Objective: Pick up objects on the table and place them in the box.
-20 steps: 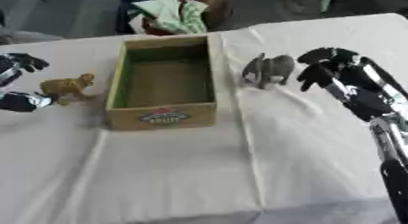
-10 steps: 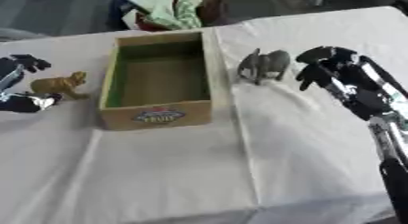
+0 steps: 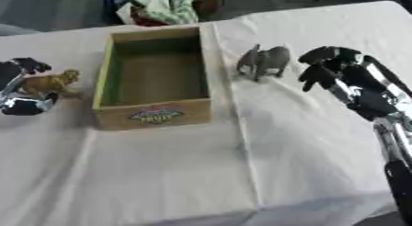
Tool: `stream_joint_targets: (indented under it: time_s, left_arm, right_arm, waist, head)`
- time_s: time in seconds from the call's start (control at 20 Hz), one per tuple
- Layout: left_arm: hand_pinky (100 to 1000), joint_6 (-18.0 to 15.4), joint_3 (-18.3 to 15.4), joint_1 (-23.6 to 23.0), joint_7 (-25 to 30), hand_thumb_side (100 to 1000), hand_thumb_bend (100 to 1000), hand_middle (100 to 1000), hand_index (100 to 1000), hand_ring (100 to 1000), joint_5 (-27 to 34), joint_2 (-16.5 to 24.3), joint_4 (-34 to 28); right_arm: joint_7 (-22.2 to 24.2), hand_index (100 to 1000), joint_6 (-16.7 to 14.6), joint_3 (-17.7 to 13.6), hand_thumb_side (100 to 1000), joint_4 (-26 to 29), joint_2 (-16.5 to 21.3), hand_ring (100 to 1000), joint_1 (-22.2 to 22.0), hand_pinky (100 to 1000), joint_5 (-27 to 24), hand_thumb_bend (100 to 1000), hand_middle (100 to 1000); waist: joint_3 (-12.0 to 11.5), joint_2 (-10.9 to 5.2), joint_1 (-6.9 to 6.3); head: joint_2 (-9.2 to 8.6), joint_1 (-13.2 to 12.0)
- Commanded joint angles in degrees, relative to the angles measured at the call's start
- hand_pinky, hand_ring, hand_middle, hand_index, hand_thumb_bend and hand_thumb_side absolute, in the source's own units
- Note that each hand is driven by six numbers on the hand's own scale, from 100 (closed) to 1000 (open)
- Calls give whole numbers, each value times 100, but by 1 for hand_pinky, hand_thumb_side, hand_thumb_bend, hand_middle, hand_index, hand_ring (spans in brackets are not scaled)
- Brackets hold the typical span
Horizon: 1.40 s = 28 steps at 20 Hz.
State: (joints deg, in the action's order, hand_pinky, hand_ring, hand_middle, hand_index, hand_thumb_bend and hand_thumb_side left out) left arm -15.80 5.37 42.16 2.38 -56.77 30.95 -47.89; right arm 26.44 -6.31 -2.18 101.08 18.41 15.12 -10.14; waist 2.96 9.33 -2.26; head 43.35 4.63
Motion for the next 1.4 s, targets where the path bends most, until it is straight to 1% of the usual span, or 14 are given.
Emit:
stream_joint_targets:
  time_s: [0.05,0.1,0.15,0.2,0.3,0.4,0.6,0.75,0.95,1.15,1.4]
  left_arm:
    - [676,-59,-57,61,108,128,146,555,746,611,-80,99,18]
    - [664,-55,-64,61,127,133,106,532,732,591,-94,96,13]
    - [655,-44,-72,61,116,138,100,517,722,578,-101,95,-3]
    - [639,-29,-84,60,80,167,100,491,702,559,-92,94,-26]
    - [621,9,-113,53,-10,175,100,447,673,537,-7,93,-77]
    - [613,34,-125,49,-63,184,100,426,658,529,136,112,-178]
    - [597,82,-94,73,-9,197,100,414,645,520,496,198,-518]
    - [588,130,-71,148,71,202,100,412,642,516,839,257,-904]
    - [584,156,77,295,220,205,100,413,644,517,1228,239,-1417]
    - [582,108,307,470,453,207,100,417,647,519,1469,14,-1810]
    - [586,-2,558,697,706,203,100,422,650,529,1431,-428,-1855]
  right_arm:
    - [12,684,-27,-17,411,68,127,597,76,503,22,273,698]
    - [12,684,-26,-17,411,68,126,597,78,503,20,273,698]
    - [11,684,-25,-18,411,68,124,597,81,503,20,272,698]
    - [12,684,-24,-18,413,68,122,597,83,502,19,271,698]
    - [8,684,-20,-22,410,68,118,597,84,502,14,269,698]
    - [1,684,-14,-29,411,68,113,597,80,502,8,269,698]
    - [-10,685,3,-38,410,66,106,597,62,502,-3,268,698]
    - [-17,685,16,-45,410,66,106,598,46,502,-11,268,698]
    - [-17,685,28,-41,409,66,106,598,29,503,-23,267,698]
    - [-3,684,36,-24,408,77,91,598,34,503,-53,267,698]
    - [34,685,27,13,407,88,76,598,52,503,-91,265,698]
  waist:
    - [11,-65,14]
    - [10,-64,14]
    - [7,-63,14]
    - [6,-63,14]
    - [0,-71,15]
    - [-9,-85,14]
    - [-30,-122,4]
    - [-50,-157,-7]
    - [-61,-203,-20]
    - [-46,-236,-4]
    - [34,-254,29]
  head:
    - [-34,-7]
    - [-33,-5]
    - [-31,-4]
    - [-30,-5]
    - [-26,-5]
    - [-24,0]
    - [-16,6]
    - [-5,20]
    - [6,15]
    - [11,-12]
    - [15,-87]
